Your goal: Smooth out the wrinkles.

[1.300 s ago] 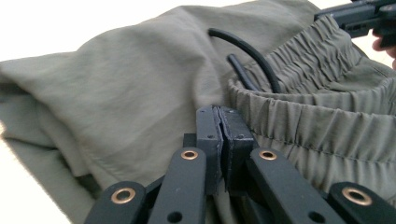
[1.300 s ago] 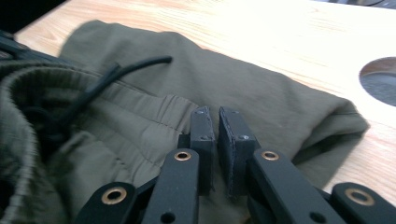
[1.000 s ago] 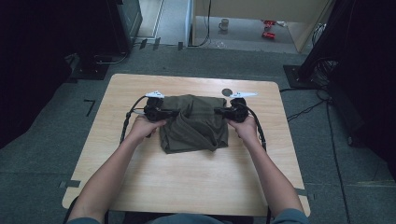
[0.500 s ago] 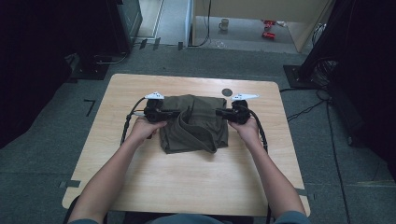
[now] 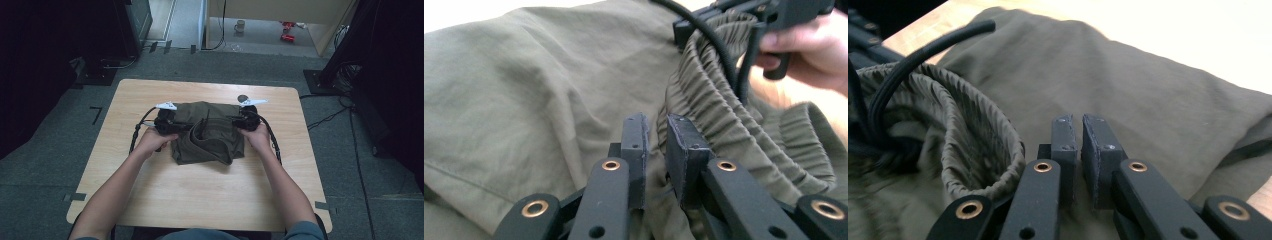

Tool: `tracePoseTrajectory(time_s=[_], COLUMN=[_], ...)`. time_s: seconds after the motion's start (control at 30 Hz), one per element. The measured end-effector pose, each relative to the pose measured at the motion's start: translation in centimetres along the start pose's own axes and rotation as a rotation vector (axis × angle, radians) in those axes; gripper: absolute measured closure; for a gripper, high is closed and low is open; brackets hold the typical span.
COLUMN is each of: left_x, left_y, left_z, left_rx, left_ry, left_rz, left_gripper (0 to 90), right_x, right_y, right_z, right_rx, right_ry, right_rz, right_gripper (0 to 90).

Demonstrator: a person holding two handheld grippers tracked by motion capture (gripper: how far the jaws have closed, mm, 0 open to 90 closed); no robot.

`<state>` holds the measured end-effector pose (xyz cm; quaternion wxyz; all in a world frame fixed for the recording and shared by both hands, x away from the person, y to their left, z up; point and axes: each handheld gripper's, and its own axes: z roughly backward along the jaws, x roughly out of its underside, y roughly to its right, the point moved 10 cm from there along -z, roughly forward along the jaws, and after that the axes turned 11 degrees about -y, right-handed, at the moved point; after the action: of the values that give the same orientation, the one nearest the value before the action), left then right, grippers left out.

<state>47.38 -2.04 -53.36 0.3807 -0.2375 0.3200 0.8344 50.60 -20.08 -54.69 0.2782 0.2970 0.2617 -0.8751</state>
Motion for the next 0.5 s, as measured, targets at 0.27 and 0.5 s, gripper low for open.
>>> tracePoseTrajectory(time_s=[0.27, 0.5], left_x=[1.8, 2.7], left_y=[1.9, 3.0], left_z=[0.8, 1.3], left_rx=[0.008, -0.068], left_ry=[-0.013, -0.037], left_rz=[-0.046, -0.050], left_gripper=[76.1, 67.1], right_x=[1.7, 4.0], right_y=[-2.9, -4.8], right_z=[2.1, 2.5], right_rx=[-0.043, 0.005], right_ry=[-0.030, -0.098], right_rz=[0.070, 0.155], right_gripper=[80.4, 70.1])
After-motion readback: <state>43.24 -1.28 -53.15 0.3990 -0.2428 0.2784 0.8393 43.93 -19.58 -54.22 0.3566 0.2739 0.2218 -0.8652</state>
